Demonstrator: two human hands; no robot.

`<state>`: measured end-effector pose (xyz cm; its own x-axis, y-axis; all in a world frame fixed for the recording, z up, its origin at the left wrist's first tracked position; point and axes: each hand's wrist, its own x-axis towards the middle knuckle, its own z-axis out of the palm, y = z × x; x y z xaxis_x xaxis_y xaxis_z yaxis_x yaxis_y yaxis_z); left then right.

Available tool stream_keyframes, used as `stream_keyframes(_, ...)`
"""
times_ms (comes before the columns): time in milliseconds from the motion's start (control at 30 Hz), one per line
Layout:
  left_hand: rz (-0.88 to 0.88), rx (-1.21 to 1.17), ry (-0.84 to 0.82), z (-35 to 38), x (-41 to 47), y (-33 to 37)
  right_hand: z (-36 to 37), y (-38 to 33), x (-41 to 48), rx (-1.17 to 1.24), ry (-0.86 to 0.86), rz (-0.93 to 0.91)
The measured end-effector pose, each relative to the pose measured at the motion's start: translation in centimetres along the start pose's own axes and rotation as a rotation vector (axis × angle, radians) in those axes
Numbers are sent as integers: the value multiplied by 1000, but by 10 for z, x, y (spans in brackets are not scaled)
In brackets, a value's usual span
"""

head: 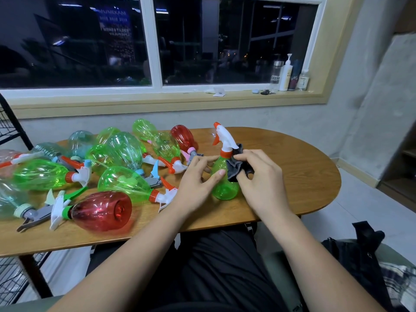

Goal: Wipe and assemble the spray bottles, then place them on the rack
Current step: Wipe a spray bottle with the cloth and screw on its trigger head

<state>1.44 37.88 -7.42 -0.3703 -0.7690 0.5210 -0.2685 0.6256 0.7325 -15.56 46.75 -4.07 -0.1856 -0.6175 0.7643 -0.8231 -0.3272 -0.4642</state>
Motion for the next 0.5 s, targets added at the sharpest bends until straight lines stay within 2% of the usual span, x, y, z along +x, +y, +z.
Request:
stream_keyframes(300, -51, -70, -1, 0, -2, 6, 7, 21, -24, 53, -44, 102)
stream_keyframes(500, -78, -64, 31, 0, -2, 2, 16, 39, -28, -85, -242, 237)
